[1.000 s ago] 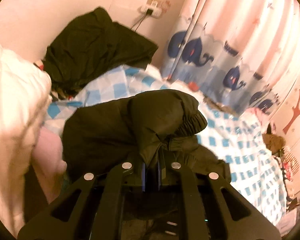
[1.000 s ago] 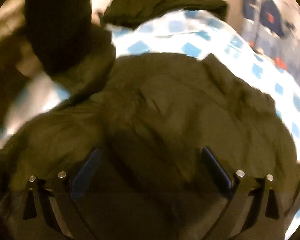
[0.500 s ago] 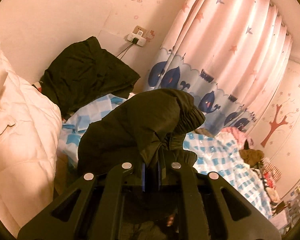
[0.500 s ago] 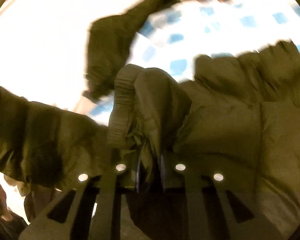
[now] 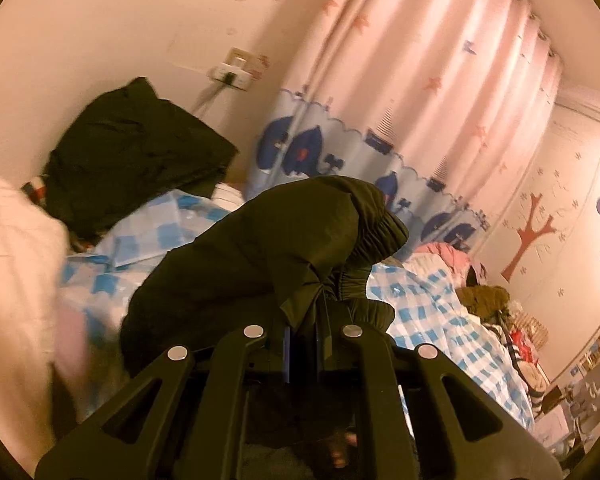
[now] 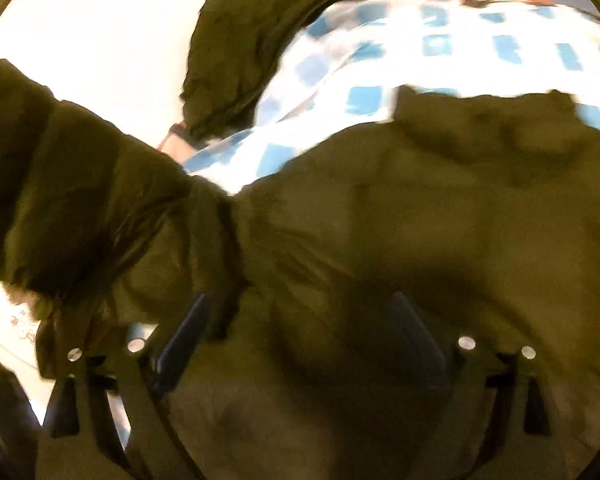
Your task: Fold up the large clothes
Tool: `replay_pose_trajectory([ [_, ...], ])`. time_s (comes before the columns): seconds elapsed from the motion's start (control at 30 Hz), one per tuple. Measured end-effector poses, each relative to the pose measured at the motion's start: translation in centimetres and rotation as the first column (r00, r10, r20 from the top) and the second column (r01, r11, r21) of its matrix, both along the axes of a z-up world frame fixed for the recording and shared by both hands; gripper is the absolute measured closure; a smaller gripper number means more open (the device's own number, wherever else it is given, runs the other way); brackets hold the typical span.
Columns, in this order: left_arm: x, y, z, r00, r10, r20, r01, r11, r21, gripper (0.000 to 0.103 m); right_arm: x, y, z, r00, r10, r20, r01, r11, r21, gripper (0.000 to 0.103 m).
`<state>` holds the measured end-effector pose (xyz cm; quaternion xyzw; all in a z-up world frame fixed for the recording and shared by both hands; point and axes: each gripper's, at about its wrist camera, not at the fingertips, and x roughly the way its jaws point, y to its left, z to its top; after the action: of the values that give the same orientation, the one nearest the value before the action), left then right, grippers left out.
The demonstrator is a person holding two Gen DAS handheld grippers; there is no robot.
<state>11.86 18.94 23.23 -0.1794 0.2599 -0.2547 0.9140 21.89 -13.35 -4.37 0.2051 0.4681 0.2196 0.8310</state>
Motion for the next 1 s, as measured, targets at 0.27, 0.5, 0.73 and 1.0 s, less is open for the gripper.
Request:
replay_pose_trajectory([
  [0.27, 1.7, -11.5, -1.7, 0.987, -0.155, -0.047, 0.155, 0.988, -0.01, 0.096, -7.6, -15.4, -3.0, 0.971, -0.227, -0.071, 0.237, 0.945, 0.223, 0.014],
  [0.5, 4.2, -23.9, -7.9, 0.931, -0.329, -0.155, 0.333, 0.943, -0.004, 0.096, -9.0, -20.2, -3.8, 0.973, -0.23, -0.023, 0.205, 0.814, 0.543, 0.013],
  [0.73, 7.4, -31.1, -18.9, 0.855, -0.412, -0.314, 0.415, 0.908, -0.063, 0.096, -8.8, -23.0, -4.9, 0.963, -0.266, -0.055, 0.223, 0.663, 0.715, 0.009],
  [1.0, 10.1, -32.1, -27.8, 0.783, -0.411, -0.468, 0.388, 0.909, -0.15, 0.061, -7.4, -23.6, -7.4, 0.959, -0.261, -0.114, 0.25, 0.583, 0.773, 0.009],
])
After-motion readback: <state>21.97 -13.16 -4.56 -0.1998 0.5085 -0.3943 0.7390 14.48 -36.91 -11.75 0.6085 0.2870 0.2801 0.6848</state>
